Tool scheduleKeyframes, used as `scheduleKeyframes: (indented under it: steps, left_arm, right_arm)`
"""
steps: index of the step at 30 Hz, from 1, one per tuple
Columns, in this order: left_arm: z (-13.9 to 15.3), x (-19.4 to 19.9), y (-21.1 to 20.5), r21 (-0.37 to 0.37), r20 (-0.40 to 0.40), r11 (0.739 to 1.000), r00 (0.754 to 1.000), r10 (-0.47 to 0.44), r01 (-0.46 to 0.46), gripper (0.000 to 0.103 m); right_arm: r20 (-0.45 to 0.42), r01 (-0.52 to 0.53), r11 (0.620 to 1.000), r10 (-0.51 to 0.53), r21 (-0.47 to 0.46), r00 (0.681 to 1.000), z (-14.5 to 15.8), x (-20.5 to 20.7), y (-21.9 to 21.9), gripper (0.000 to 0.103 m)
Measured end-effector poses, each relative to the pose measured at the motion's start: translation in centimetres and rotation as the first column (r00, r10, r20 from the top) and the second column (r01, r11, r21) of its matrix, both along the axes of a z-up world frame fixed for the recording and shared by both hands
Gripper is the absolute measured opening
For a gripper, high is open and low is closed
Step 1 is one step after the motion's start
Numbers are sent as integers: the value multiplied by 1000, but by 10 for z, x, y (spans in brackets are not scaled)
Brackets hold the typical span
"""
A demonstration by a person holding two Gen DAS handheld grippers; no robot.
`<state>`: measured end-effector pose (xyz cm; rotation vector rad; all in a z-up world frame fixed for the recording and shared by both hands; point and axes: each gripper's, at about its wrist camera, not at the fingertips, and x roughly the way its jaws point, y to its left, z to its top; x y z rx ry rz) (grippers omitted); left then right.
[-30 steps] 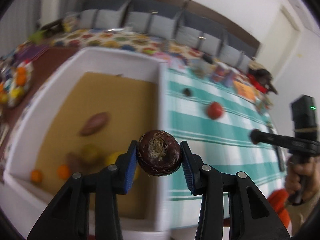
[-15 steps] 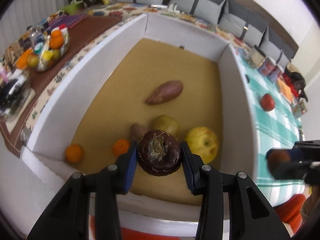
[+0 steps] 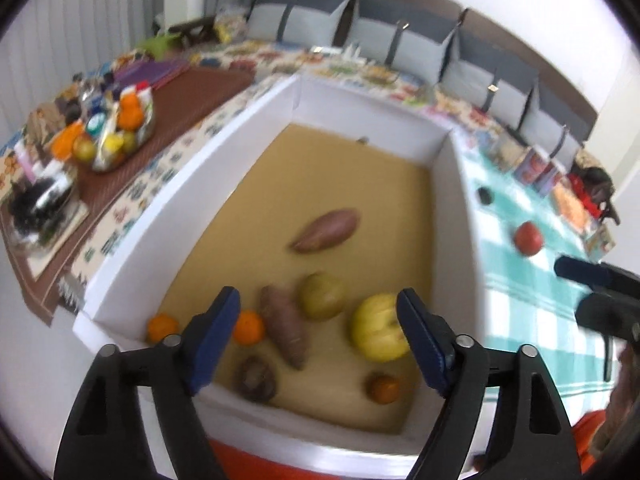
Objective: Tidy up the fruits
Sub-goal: 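Carry the dark fruit and small orange into the white box and release them, then return both open tools over the tablecloth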
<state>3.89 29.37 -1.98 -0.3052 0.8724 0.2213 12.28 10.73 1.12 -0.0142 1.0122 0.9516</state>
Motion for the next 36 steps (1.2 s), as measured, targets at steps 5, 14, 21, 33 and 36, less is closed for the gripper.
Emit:
scheduleKeyframes:
  steps: [5,14,21,33,36]
  left_arm:
    - [21,13,-59,-4,64,993,991,-116,117,86]
    - [-17,45,-207,-44,19,917,918,-396,397,90]
    - [-94,78,-278,5,-87,887,884,-460,462,90]
    - [-142,120,-297,121,-108,900,907,-406,418,90]
    - [-145,119,-299,140,-95,893,904,-417,427,92]
  right_arm:
    - [170,204,979,-199,-12,965,-5,17,-93,93]
    - [234,534,804,-484,-261,843,-129,32,-282,93]
    - [283,672,692,-611,-262,739,-164,20,-364,93]
    - [321,678,693,-603,-244,731,-161,32,-362,93]
    - [300,671,697,-603,-254,740,-168,34,-362,93]
